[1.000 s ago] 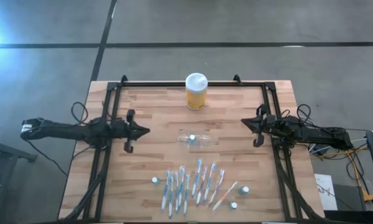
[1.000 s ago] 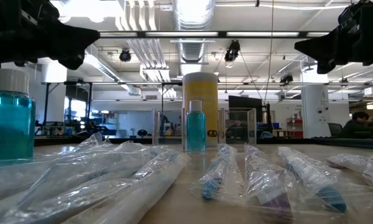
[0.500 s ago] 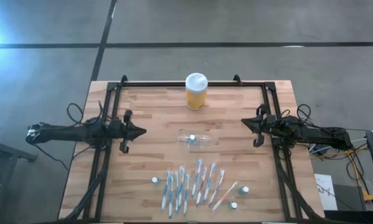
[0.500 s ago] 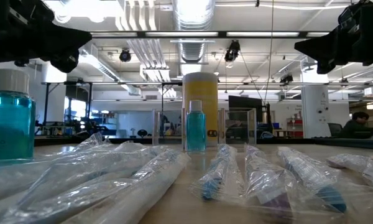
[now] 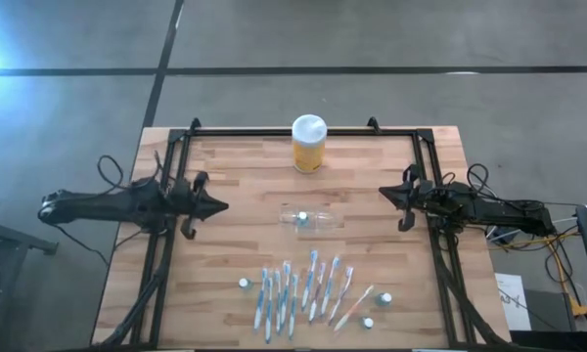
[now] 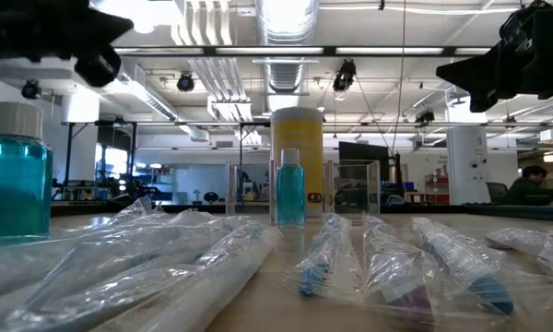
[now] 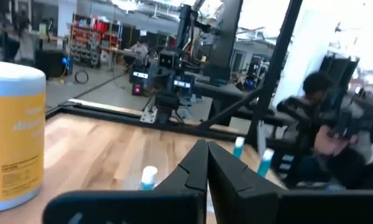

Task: Pick & Place toothbrushing station
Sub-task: Put the blue mouthwash into the transparent organizer

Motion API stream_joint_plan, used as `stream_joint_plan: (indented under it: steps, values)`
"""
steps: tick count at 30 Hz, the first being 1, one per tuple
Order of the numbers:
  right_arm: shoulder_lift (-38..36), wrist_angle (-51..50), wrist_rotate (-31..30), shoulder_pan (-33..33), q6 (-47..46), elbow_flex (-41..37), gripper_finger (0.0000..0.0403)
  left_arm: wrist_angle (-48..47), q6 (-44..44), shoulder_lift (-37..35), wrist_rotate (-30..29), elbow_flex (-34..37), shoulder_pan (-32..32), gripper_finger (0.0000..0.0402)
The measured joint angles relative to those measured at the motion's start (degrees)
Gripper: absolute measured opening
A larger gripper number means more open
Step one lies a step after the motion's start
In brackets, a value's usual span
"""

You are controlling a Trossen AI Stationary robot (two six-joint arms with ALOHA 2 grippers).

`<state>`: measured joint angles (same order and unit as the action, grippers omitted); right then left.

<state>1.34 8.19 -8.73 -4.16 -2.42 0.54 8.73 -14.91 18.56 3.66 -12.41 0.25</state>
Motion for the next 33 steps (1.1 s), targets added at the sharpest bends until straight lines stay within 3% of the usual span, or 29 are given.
stream_joint_plan:
  steps: [4, 7, 15, 19, 24, 28, 33]
  values:
    - [0.0, -0.1, 0.0, 0.0, -0.5, 0.0, 0.0008, -10.7, -3.1, 5.7, -0.7, -11.4, -1.3, 0.0006]
    - [0.0, -0.5, 0.0, 0.0, -1.6, 0.0, 0.0008, -21.2, -3.8, 12.8, -4.5, -21.3, -4.3, 0.0004]
    - [0.0, -3.1, 0.1, 0.0, -3.6, 0.0, 0.0008, -49.8, -9.2, 36.9, -13.9, -47.8, -15.1, 0.0005]
    - [0.0, -4.9, 0.1, 0.0, -3.8, 0.0, 0.0008, -64.4, -9.7, 48.6, -21.3, -60.1, -21.4, 0.0003]
    - [0.0, -6.1, 0.2, 0.0, -5.0, 0.0, 0.0008, -82.0, -21.3, 59.9, -24.2, -76.2, -25.6, 0.0010]
    - [0.0, -6.4, 0.2, 0.0, -5.0, 0.0, 0.0008, -89.0, -34.2, 67.4, -27.1, -84.7, -27.1, 0.0026]
    - [-0.1, -6.3, 0.2, 0.0, -3.5, 0.0, 0.0008, -90.6, -39.7, 73.2, -26.9, -89.6, -28.7, 0.0051]
